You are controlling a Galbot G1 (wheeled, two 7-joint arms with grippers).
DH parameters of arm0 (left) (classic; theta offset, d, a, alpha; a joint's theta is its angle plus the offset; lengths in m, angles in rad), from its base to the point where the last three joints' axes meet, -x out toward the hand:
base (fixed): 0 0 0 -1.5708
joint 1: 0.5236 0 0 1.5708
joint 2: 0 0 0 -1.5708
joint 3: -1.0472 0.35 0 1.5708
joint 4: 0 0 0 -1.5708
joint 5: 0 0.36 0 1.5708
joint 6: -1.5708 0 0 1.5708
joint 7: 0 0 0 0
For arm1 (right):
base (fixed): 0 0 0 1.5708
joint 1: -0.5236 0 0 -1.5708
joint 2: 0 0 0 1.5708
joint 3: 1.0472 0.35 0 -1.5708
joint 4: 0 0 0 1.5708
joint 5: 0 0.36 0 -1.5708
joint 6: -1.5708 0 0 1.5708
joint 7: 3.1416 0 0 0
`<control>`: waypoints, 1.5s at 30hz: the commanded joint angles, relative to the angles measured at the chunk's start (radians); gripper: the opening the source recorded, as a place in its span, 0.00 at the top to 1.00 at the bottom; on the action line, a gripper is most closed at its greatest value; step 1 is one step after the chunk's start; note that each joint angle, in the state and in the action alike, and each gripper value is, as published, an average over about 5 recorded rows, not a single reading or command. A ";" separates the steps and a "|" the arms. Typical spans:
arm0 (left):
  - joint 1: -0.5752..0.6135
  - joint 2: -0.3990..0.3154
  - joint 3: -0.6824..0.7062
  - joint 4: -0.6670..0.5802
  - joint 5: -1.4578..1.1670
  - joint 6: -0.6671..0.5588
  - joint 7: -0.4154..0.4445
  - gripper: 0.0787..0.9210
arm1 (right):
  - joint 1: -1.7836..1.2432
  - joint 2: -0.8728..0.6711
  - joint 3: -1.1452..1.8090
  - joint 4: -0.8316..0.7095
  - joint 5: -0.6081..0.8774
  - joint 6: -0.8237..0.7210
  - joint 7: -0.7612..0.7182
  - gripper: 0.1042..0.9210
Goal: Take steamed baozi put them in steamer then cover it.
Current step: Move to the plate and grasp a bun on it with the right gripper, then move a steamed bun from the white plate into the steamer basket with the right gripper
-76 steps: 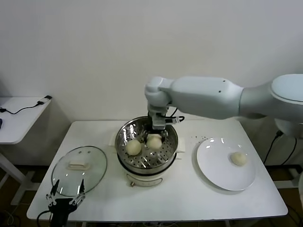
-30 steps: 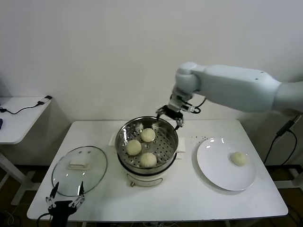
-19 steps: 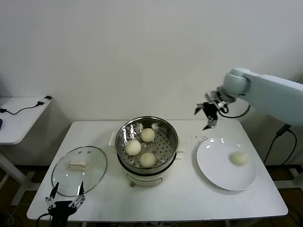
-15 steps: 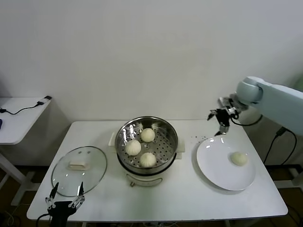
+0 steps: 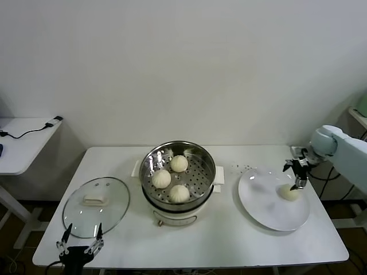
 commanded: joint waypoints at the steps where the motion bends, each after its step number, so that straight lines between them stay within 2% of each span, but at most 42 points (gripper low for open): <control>1: 0.002 0.000 0.000 0.002 0.004 -0.001 0.000 0.12 | -0.137 0.015 0.143 -0.105 -0.116 0.031 -0.014 0.12; 18: 0.007 -0.004 -0.003 0.010 0.012 -0.006 -0.001 0.12 | -0.160 0.102 0.179 -0.166 -0.146 0.037 -0.010 0.13; 26: 0.006 -0.003 -0.004 0.009 0.014 -0.003 -0.010 0.12 | -0.149 0.108 0.171 -0.167 -0.138 0.037 -0.022 0.23; 33: 0.015 -0.003 -0.005 0.007 0.011 -0.006 -0.014 0.12 | -0.122 0.106 0.143 -0.163 -0.111 0.038 -0.026 0.27; 39: 0.018 -0.001 -0.004 0.003 0.003 -0.010 -0.013 0.12 | 0.017 0.094 -0.007 -0.110 0.070 -0.016 -0.021 0.28; 45: 0.015 0.003 0.009 -0.004 -0.001 -0.013 -0.011 0.12 | 0.367 0.162 -0.353 -0.051 0.410 -0.103 -0.010 0.28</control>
